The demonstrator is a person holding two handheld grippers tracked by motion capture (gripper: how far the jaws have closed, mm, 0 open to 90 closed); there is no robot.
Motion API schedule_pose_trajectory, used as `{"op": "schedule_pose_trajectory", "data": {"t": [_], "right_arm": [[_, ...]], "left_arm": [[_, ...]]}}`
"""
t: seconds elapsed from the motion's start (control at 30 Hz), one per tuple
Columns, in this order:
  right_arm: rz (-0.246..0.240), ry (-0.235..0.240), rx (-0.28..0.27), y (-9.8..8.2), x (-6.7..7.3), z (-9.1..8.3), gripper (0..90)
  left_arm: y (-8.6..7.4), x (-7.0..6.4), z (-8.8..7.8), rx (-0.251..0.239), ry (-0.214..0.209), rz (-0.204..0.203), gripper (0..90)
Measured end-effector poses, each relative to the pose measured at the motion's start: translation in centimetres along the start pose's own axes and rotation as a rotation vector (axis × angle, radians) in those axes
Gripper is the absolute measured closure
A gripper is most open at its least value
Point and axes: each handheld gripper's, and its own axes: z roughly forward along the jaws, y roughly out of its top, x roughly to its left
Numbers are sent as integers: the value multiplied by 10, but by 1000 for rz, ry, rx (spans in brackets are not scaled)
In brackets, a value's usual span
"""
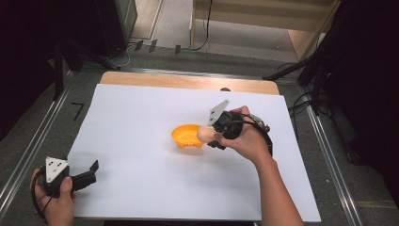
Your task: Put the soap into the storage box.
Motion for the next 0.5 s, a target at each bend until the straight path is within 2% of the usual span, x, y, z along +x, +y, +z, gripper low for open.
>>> {"op": "schedule_pose_trajectory", "data": {"t": [0.13,0.33,0.5], "right_arm": [[-31,8,14,8,-3,5,331],[-81,43,62,26,-8,20,331],[-106,49,70,35,-12,25,330]], "left_arm": [[0,0,0,-3,-3,-2,0],[0,1,0,-4,-6,-4,0],[0,1,0,-2,-8,-4,0]]}}
